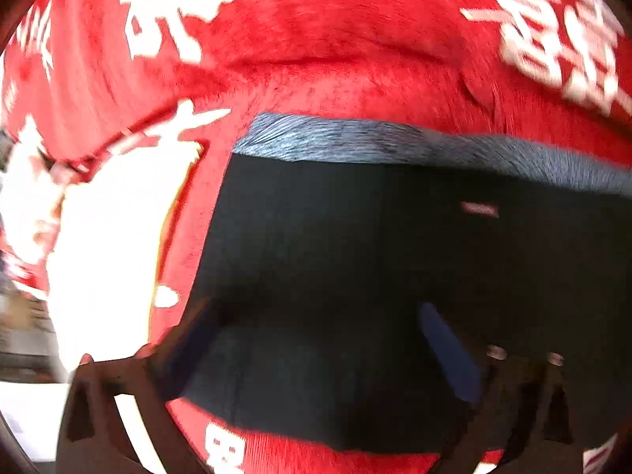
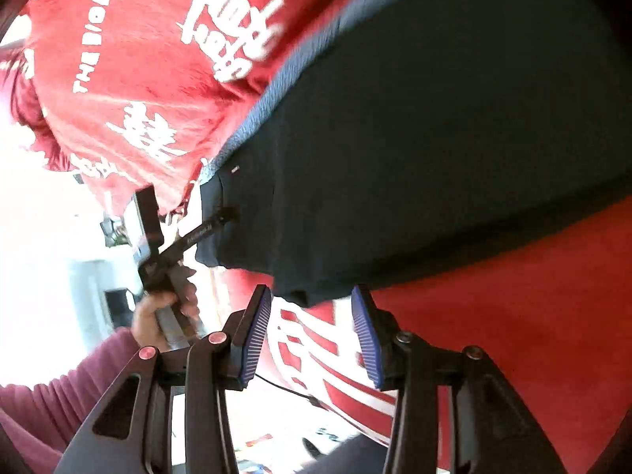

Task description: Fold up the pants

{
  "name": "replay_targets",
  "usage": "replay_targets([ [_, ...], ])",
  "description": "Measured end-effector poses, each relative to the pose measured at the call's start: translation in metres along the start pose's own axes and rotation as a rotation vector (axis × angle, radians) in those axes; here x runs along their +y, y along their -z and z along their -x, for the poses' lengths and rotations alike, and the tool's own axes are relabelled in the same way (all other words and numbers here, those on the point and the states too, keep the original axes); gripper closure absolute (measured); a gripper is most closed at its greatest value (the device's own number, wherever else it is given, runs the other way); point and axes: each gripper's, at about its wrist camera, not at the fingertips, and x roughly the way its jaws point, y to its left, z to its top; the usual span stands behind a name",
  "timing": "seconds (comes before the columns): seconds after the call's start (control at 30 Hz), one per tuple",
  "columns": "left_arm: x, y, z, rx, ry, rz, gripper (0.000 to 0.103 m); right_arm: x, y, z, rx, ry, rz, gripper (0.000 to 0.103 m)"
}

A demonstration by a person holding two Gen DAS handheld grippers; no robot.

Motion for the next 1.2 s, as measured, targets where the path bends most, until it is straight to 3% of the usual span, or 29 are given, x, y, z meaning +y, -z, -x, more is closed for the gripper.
replay_targets([
  [0.03, 0.009, 0.000, -0.005, 0.011, 0.059, 0.016, 0.000, 0.000, 0.001, -0.011, -0.005, -0.013, -0.021, 0.057],
  [0.13, 0.020, 0.002, -0.011, 0.007, 0.131, 0.028, 0.000, 0.003, 0.002, -0.026, -0.025, -0.002, -0.038, 0.057],
  [0.43, 0.025, 0.008, -0.018, -0.029, 0.188, 0.008, 0.000, 0.017, -0.011, -0.023, -0.076, 0.032, -0.060, 0.058],
  [0.5, 0.026, 0.005, -0.019, -0.018, 0.192, -0.002, 0.000, 0.025, -0.023, -0.024, -0.084, 0.090, -0.047, 0.088],
  [0.63, 0.029, 0.007, -0.020, -0.022, 0.210, -0.033, 0.000, 0.040, -0.007, -0.013, -0.105, 0.154, 0.030, 0.093],
  [0.7, 0.030, 0.008, -0.020, -0.029, 0.208, -0.039, 0.000, 0.027, 0.005, -0.018, -0.102, 0.185, -0.009, 0.093],
  [0.83, 0.027, 0.006, -0.015, 0.001, 0.163, -0.037, 0.000, 0.016, 0.012, -0.018, -0.111, 0.158, -0.050, 0.093],
  [0.93, 0.019, 0.008, -0.001, 0.020, 0.113, -0.048, 0.000, 0.025, 0.013, -0.008, -0.063, 0.197, -0.012, 0.084],
  [0.97, 0.014, 0.010, 0.007, 0.011, 0.113, -0.056, 0.000, 0.027, 0.014, 0.000, -0.049, 0.224, -0.003, 0.073],
  [1.07, -0.016, 0.015, 0.036, -0.043, 0.147, -0.106, 0.000, 0.033, 0.015, 0.034, -0.102, 0.314, 0.072, 0.068],
  [1.2, -0.085, 0.013, 0.060, -0.094, 0.260, -0.172, 0.000, 0.040, -0.005, 0.077, -0.209, 0.454, 0.168, 0.068],
])
